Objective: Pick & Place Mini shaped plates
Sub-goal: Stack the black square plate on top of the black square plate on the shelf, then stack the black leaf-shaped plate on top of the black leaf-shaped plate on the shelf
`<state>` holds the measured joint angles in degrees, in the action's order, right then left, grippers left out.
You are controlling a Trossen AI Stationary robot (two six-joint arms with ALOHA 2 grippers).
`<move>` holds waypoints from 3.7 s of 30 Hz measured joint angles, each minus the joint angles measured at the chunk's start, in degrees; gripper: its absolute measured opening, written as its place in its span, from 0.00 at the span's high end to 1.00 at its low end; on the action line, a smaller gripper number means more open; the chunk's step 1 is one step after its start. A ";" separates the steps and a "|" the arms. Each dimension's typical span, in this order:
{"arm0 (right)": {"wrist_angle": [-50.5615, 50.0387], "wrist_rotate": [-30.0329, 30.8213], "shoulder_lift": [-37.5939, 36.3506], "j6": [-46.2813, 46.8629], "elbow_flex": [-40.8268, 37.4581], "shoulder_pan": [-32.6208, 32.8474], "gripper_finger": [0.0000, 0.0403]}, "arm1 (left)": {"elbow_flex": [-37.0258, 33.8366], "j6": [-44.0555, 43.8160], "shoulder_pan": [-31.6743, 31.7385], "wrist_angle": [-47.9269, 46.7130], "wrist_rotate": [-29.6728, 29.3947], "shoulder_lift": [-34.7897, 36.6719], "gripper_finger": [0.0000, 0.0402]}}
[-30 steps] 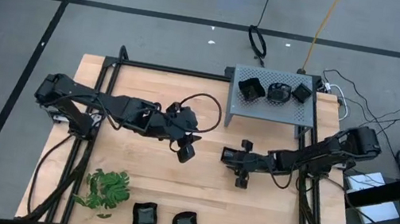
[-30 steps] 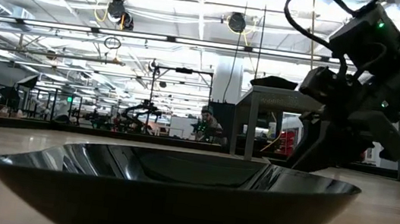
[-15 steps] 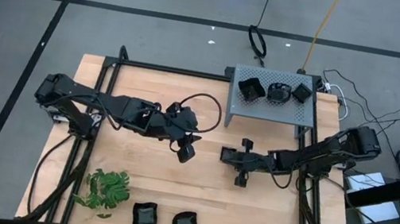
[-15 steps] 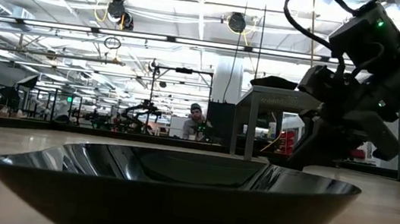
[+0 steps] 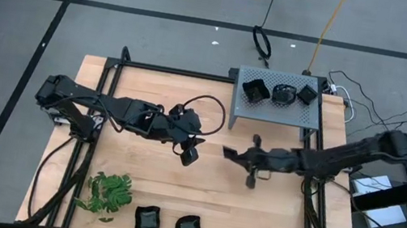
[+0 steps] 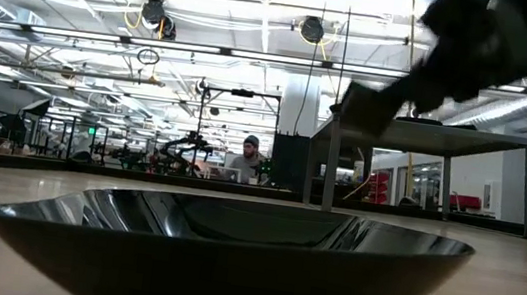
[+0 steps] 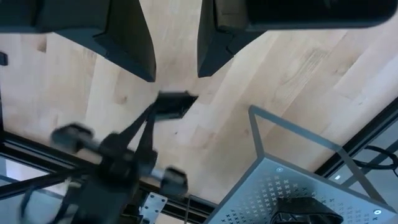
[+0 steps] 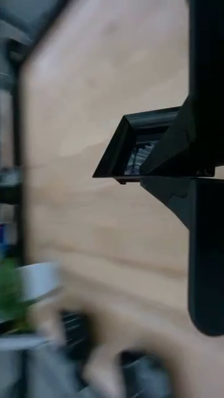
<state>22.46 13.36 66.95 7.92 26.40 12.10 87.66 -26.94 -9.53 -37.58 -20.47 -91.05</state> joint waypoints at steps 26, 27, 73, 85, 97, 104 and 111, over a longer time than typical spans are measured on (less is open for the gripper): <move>-67.57 20.64 -23.03 -18.06 32.03 -33.08 1.00 | 0.00 2.83 3.32 11.44 -6.69 -0.02 0.70; -68.72 20.66 -23.03 -18.07 32.16 -35.05 1.00 | 0.00 3.27 3.58 11.73 -6.70 -0.02 0.70; -72.34 10.75 -10.40 -38.84 32.16 -57.53 1.00 | 0.00 5.56 8.08 15.14 -6.67 -0.02 0.70; -74.31 10.77 -10.42 -39.40 32.14 -57.53 1.00 | 0.00 6.43 8.08 15.14 -6.67 -0.02 0.70; -74.21 10.52 -10.42 -40.74 32.14 -57.53 0.89 | 0.00 7.51 8.08 15.14 -6.67 -0.02 0.70; -72.94 10.49 -12.39 -41.64 32.14 -55.33 0.73 | 0.00 8.68 8.08 15.12 -6.67 -0.02 0.70; -67.06 8.81 -18.21 -40.54 32.14 -47.11 0.70 | 0.00 8.80 8.08 15.14 -6.67 -0.02 0.70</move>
<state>-44.61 22.17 48.74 -32.62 58.54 -35.01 87.66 -18.14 -1.45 -22.44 -27.14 -91.07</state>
